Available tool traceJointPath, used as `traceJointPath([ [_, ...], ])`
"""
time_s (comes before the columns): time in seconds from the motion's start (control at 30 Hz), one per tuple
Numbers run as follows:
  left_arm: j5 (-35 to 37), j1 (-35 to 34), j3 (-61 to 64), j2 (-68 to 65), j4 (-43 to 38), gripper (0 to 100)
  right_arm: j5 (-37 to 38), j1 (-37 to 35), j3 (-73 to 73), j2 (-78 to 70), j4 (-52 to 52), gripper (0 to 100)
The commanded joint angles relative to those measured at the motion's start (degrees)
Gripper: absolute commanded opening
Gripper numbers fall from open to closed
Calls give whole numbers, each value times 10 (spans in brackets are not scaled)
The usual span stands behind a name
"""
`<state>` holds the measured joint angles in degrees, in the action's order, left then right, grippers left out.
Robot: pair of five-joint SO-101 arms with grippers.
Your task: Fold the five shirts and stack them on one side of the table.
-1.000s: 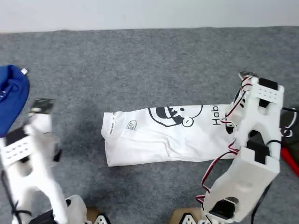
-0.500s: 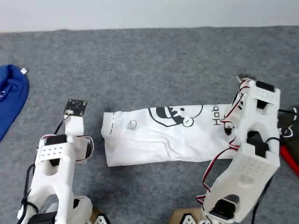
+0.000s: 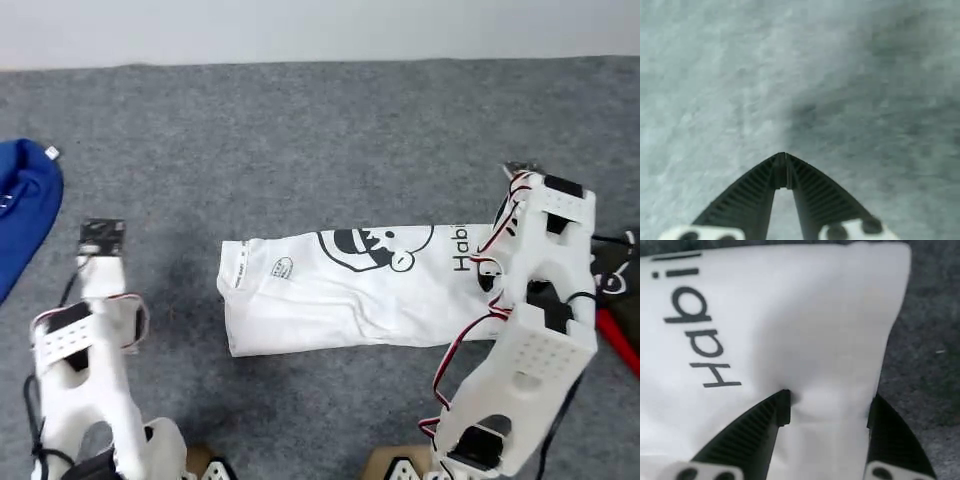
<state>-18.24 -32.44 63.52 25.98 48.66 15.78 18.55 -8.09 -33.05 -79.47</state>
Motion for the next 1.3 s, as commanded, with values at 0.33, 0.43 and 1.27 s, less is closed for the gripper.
traceJointPath([
  [0.33, 226, -117, 31, 18, 6, 3, -5, 2, -18, 0, 2, 259],
  [0.43, 329, -106, 35, 18, 22, 3, -5, 2, -18, 0, 2, 259],
  [1.27, 390, -109, 95, 18, 11, 3, -22, 3, -18, 0, 5, 72],
])
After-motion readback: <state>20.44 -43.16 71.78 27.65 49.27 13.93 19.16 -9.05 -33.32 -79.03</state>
